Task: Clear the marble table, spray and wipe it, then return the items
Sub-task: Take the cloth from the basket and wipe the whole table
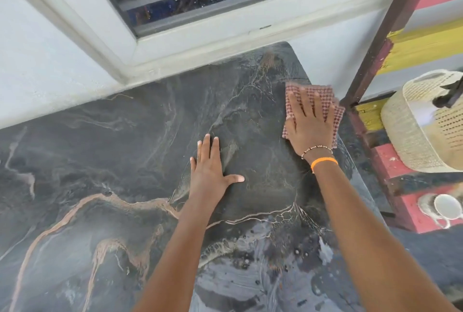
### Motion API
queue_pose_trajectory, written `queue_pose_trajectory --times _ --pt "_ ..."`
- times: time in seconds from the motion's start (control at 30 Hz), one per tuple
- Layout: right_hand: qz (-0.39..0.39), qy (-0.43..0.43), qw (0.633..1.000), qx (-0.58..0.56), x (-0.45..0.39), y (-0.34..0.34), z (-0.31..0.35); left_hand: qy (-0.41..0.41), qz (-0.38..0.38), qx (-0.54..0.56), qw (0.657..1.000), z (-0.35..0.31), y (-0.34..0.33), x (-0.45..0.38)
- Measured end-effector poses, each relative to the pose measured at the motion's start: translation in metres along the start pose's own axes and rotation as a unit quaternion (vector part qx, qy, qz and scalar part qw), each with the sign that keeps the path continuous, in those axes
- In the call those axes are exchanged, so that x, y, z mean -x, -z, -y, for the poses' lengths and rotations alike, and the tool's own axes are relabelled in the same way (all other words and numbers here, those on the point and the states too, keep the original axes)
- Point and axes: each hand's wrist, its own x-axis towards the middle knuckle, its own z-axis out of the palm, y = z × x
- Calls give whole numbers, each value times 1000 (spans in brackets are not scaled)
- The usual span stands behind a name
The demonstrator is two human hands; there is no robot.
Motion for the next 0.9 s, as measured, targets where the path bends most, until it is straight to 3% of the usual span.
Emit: queue_pose_trajectory --times 0.1,0.17,0.27,0.4,0.53,0.7,0.83,0.9 --pt "0 -100 995 -14 43 -1 -4 -8 -2 2 1000 4 -6 1" --pt "2 -118 993 -6 70 -8 14 -13 -9 9 1000 7 -7 1" --pt "5 -2 1000 22 83 -19 53 -19 -15 11 1000 9 -8 1" --pt "45 178 982 35 39 -23 101 -1 -37 -12 999 6 -4 -3" --pt "53 222 973 28 -39 -12 102 12 -51 -17 998 6 10 -24" --pt "11 93 995 20 -94 3 44 23 -9 -35 999 -4 13 -42" --pt "-14 -89 996 -8 -68 4 17 27 -9 -49 998 -5 10 -41" --pt "-25 -101 995 -3 -41 -3 28 28 -9 -56 998 -5 11 -42"
